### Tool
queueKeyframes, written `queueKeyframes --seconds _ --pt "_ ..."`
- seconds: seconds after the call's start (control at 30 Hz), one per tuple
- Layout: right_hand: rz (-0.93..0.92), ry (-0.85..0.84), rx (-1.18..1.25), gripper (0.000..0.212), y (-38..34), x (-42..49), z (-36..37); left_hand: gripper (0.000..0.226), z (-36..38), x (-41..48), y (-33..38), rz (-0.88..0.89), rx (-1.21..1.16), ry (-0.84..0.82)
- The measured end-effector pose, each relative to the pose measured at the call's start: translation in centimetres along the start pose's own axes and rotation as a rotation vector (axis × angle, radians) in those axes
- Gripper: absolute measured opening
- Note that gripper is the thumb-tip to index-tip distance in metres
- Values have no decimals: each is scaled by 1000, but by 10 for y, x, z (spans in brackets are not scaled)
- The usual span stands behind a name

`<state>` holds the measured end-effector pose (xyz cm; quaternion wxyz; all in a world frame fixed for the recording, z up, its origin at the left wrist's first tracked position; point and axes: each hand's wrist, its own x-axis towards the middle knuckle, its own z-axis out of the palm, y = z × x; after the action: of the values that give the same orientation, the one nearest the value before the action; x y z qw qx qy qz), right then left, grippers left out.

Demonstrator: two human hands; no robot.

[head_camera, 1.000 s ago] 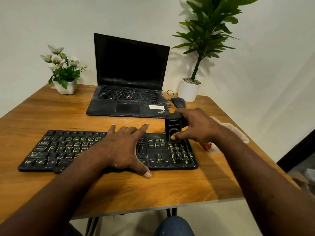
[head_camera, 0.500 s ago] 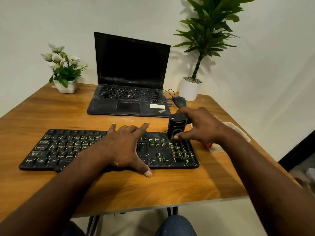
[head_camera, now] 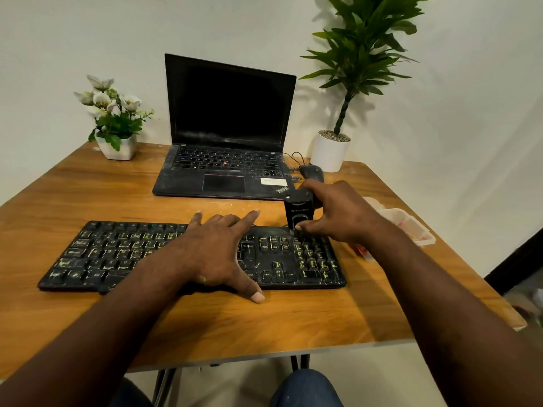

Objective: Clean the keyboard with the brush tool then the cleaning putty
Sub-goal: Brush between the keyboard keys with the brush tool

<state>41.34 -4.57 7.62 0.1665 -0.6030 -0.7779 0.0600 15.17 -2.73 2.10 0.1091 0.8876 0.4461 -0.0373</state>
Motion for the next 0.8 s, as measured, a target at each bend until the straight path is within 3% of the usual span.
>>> queueKeyframes --seconds 0.17,0.3,0.43,0.6,0.7,0.8 --pt "4 -160 147 63 2 0 -6 155 1 0 -1 -2 6 -4" --pt "21 5 -39 63 0 5 -2 154 -2 0 2 -7 9 -11" --pt "32 -113 225 59 4 -3 -4 155 -1 -1 1 -10 -4 -17" --pt "77 53 89 70 8 -5 -2 154 -3 -1 3 -14 9 -26" --pt "48 -87 258 61 9 -9 -5 154 -3 -1 3 -14 4 -25" --pt "72 -23 85 66 9 -8 -1 155 -3 0 3 -12 0 -24"
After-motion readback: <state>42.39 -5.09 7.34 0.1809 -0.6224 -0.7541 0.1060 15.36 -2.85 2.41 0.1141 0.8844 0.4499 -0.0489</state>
